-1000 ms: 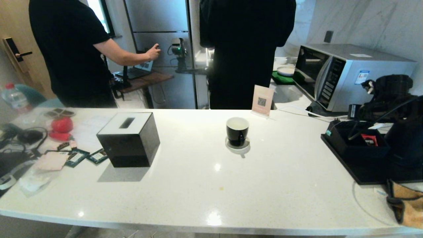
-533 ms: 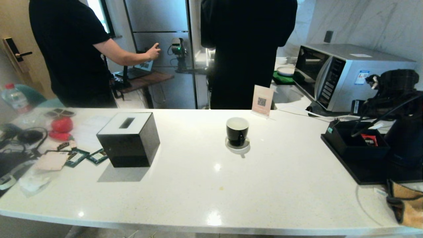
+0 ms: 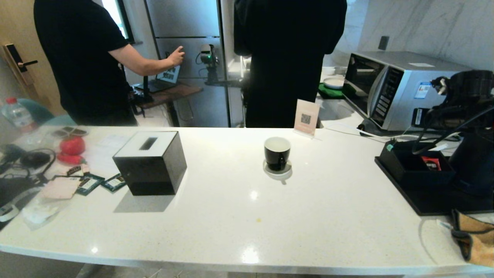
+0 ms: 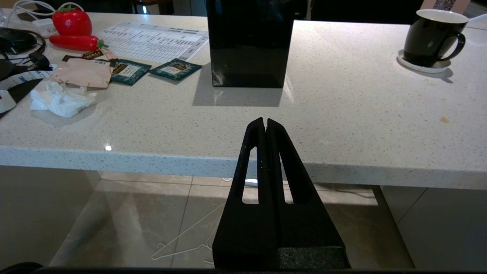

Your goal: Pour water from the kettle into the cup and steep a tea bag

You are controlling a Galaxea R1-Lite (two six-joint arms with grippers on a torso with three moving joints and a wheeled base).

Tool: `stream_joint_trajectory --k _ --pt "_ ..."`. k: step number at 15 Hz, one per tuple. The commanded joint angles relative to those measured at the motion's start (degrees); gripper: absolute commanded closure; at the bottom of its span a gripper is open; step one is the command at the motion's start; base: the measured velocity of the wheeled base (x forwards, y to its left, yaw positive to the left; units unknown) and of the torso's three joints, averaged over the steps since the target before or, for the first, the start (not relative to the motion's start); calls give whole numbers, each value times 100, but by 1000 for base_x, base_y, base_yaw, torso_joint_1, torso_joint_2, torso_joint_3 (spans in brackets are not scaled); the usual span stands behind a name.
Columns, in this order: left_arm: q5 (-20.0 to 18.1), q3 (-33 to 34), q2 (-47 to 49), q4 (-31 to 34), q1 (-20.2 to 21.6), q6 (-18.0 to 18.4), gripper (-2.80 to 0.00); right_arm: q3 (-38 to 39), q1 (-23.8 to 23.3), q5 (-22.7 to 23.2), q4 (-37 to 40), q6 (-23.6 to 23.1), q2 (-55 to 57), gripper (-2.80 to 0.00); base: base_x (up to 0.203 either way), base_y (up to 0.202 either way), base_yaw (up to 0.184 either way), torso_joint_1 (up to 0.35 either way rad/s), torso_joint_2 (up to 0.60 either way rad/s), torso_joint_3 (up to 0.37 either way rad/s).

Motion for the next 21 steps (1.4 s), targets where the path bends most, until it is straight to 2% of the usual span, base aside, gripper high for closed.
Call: stream_joint_trajectory --k 1,9,21 --pt "0 0 7 -2 1 -3 0 145 111 11 -35 5 -252 0 0 0 0 0 0 0" --pt "0 0 1 -2 1 -3 0 864 699 35 -77 9 -1146 0 0 0 0 0 0 0" --pt "0 0 8 -2 1 -3 0 1052 2404 18 -78 180 -1904 0 0 0 0 0 0 0"
